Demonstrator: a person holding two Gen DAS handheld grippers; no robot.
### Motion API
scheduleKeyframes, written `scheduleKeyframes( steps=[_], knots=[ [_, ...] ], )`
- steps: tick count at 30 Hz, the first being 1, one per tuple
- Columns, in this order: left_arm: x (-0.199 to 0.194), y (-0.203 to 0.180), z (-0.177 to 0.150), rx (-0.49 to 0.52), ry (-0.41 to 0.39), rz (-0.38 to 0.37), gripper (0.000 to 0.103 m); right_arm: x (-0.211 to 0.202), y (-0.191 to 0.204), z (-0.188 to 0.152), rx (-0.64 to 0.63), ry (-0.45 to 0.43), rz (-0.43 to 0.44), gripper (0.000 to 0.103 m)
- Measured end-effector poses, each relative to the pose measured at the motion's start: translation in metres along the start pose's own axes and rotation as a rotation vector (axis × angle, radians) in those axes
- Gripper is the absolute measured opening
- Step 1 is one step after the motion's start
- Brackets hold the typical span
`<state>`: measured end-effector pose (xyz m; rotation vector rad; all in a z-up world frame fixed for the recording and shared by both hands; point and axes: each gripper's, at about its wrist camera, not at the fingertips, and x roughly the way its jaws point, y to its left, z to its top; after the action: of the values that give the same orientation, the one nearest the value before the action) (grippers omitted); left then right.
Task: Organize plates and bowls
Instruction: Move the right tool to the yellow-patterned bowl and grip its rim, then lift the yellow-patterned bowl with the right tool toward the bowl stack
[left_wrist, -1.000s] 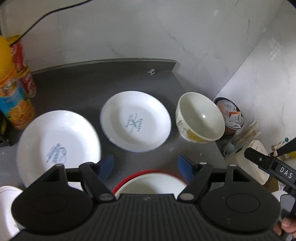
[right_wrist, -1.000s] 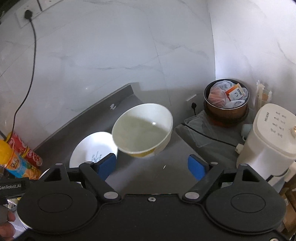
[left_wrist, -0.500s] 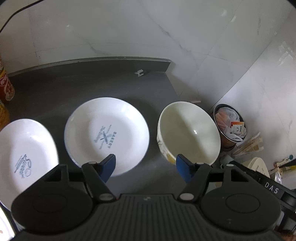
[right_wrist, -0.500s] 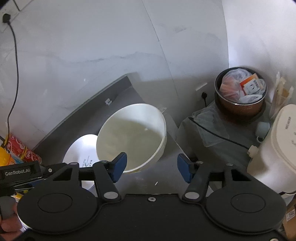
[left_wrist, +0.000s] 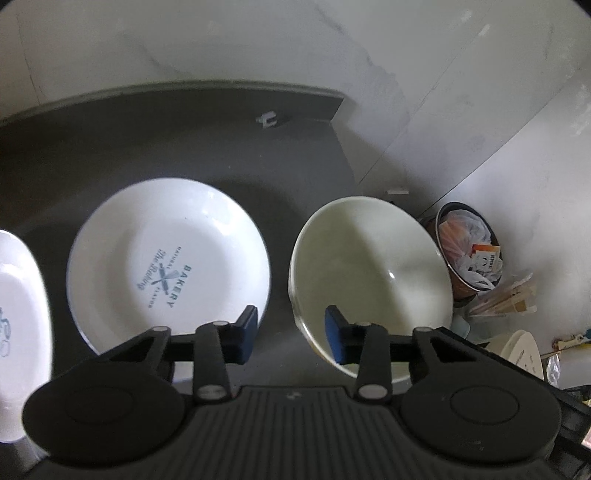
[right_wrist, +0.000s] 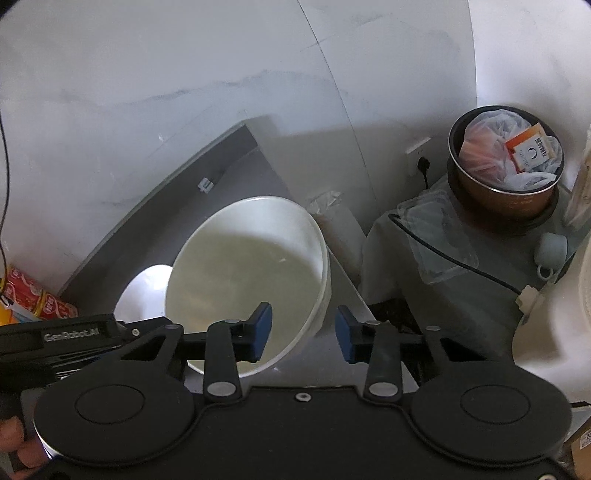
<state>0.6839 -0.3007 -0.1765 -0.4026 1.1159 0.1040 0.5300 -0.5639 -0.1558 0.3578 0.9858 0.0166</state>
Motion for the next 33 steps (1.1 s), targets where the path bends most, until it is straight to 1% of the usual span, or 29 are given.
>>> scheduleKeyframes(
  steps=[4,8,13,15,17,18,19,22,26,33],
  knots=[
    [0.015,-0.001,0.003,-0.016,0.021,0.008,0.029,0.01,-0.005,0.004,-0.012,0.02,-0.009,0.034],
    [0.025,-0.003,0.005,-0.026,0.037,0.026,0.025,0.017,-0.006,0.007,-0.015,0.033,-0.012,0.034],
    [0.033,-0.003,0.006,-0.051,0.048,0.025,0.021,0.023,-0.004,0.006,-0.032,0.042,-0.029,0.033],
    [0.036,-0.003,0.007,-0.054,0.05,0.023,0.019,0.026,-0.002,0.006,-0.039,0.05,-0.033,0.024],
    [0.037,-0.003,0.007,-0.054,0.048,0.02,0.015,0.028,0.0,0.005,-0.035,0.059,-0.028,0.018],
    [0.036,-0.004,0.008,-0.055,0.046,0.014,0.01,0.028,0.001,0.005,-0.047,0.054,-0.039,0.017],
    [0.035,-0.004,0.008,-0.062,0.043,0.006,0.008,0.028,0.003,0.004,-0.059,0.049,-0.043,0.016],
    [0.031,0.0,0.007,-0.086,0.047,0.012,0.008,0.025,0.006,0.002,-0.06,0.043,-0.037,0.016],
    [0.022,0.004,0.004,-0.074,0.035,-0.001,0.008,0.016,0.011,0.001,-0.069,0.025,-0.031,0.016],
    [-0.011,0.016,0.003,-0.066,-0.011,-0.028,0.008,-0.009,0.031,-0.003,-0.089,-0.019,-0.012,0.016]
  ],
)
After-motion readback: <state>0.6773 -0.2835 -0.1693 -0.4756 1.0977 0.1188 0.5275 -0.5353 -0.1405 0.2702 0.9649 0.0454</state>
